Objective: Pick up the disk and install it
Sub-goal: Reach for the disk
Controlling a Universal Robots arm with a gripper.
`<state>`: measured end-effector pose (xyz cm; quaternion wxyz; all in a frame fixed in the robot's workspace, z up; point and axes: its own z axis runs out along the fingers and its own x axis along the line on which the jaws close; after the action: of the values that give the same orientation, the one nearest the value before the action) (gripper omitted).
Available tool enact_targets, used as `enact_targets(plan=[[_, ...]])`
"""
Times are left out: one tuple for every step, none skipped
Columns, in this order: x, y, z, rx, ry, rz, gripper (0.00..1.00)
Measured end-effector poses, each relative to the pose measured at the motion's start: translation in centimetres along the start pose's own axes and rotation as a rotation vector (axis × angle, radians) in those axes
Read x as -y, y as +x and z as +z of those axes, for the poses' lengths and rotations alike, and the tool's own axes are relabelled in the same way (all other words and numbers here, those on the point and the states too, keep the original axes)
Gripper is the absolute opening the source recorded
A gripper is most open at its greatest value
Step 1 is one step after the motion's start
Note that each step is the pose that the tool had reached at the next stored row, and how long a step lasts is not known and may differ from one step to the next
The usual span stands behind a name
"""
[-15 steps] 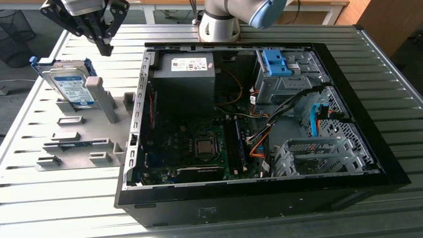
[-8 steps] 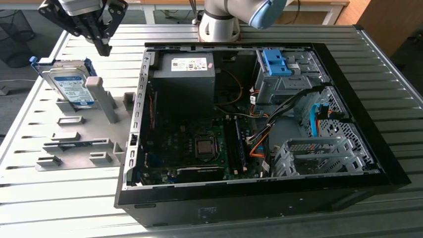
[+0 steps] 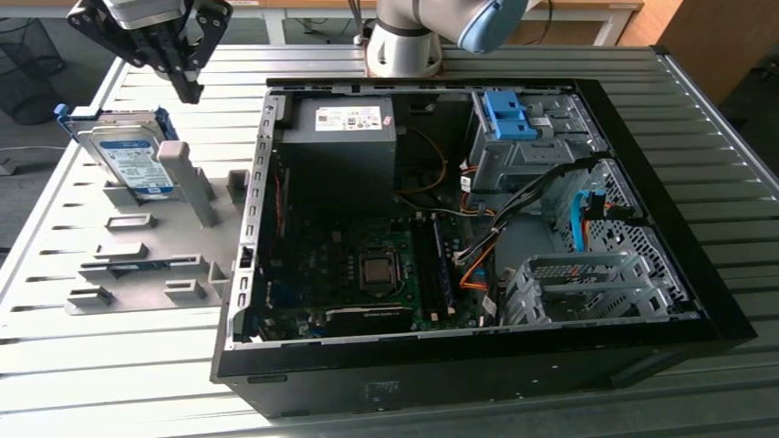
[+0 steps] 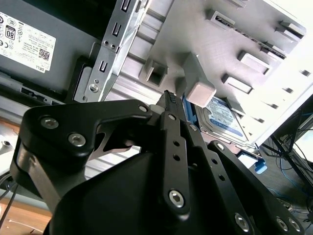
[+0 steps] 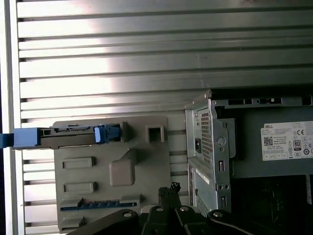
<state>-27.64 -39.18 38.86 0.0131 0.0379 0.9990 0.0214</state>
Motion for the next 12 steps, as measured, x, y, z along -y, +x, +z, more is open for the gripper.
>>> enact_targets(plan=[[0.0,0.02,0.0,0.0,0.0,0.0,0.11],[0.0,0.04,0.0,0.0,0.0,0.0,0.11],[0.0,0.06,0.0,0.0,0.0,0.0,0.11],[0.01,0.08,0.01,0.0,-0.0001,0.0,0.11],[0.01,0.09,0.01,0.0,0.0,0.0,0.11],[0.01,0.1,0.01,0.0,0.0,0.0,0.11],[0.02,0.22,0.02,0.0,0.0,0.0,0.11],[0.02,0.25,0.02,0.0,-0.0001,0.0,0.11],[0.02,0.27,0.02,0.0,0.0,0.0,0.11],[0.02,0.3,0.02,0.0,0.0,0.0,0.11],[0.03,0.32,0.02,0.0,0.0,0.0,0.11],[0.03,0.35,0.02,0.0,-0.0001,0.0,0.11]])
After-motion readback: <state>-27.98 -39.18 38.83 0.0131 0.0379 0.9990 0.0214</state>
